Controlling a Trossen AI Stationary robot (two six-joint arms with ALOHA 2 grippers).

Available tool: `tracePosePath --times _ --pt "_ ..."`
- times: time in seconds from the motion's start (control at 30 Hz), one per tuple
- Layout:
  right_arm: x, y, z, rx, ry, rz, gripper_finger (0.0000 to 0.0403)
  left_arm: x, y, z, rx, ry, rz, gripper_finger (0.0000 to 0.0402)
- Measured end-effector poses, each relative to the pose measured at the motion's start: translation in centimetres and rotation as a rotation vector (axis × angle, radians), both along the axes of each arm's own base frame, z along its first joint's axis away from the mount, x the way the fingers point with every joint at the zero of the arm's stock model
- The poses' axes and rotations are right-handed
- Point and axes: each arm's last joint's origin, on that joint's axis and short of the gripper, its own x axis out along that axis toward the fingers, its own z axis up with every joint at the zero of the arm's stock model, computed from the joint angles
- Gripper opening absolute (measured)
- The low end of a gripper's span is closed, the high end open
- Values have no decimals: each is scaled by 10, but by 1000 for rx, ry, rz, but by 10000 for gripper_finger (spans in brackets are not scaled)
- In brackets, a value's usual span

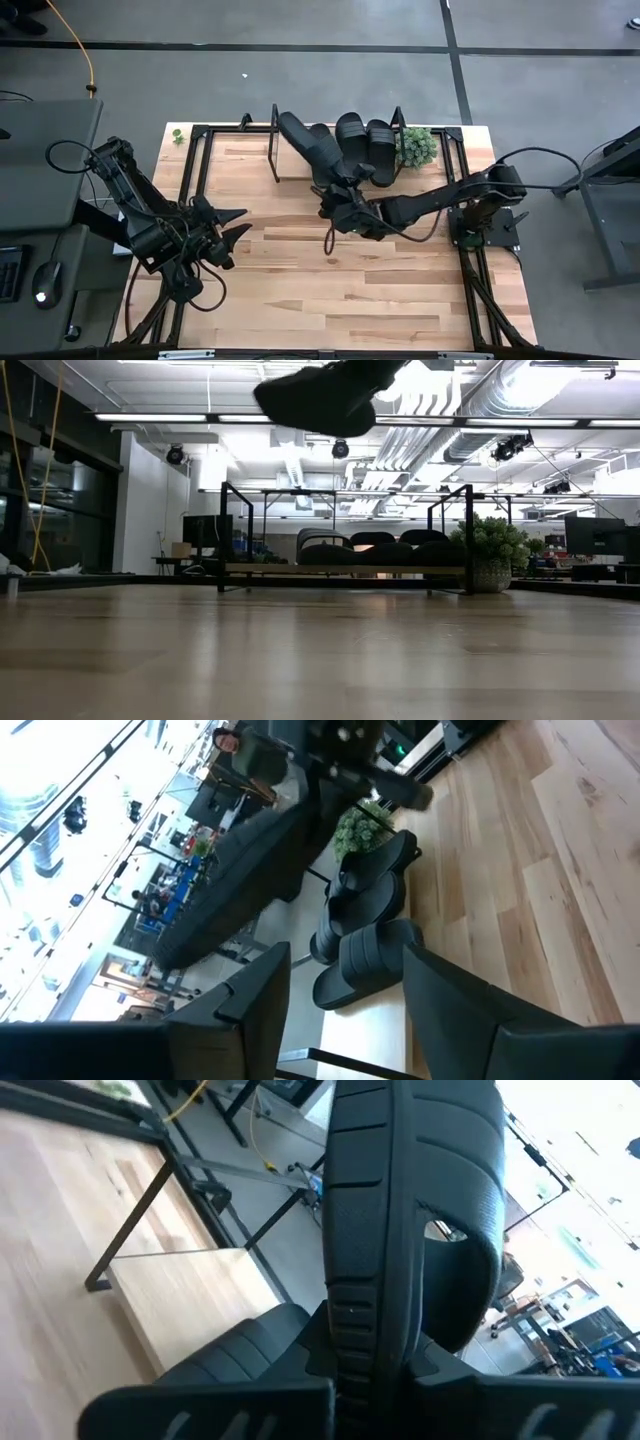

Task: Pick and place slides into the shelf
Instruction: Put the black slipper on the shelf

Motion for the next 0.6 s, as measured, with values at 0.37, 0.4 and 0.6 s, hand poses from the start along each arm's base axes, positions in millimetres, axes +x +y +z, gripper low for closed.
tracePosePath --times 0.37,0.4,0.6 --pt "52 -1 -4 12 114 -105 8 0 0 0 -17 -12 4 178" --pt "54 -1 -1 26 105 -118 8 0 0 0 -17 -11 4 178" --pt "60 -5 -5 76 148 -169 8 0 0 0 -15 -13 5 177"
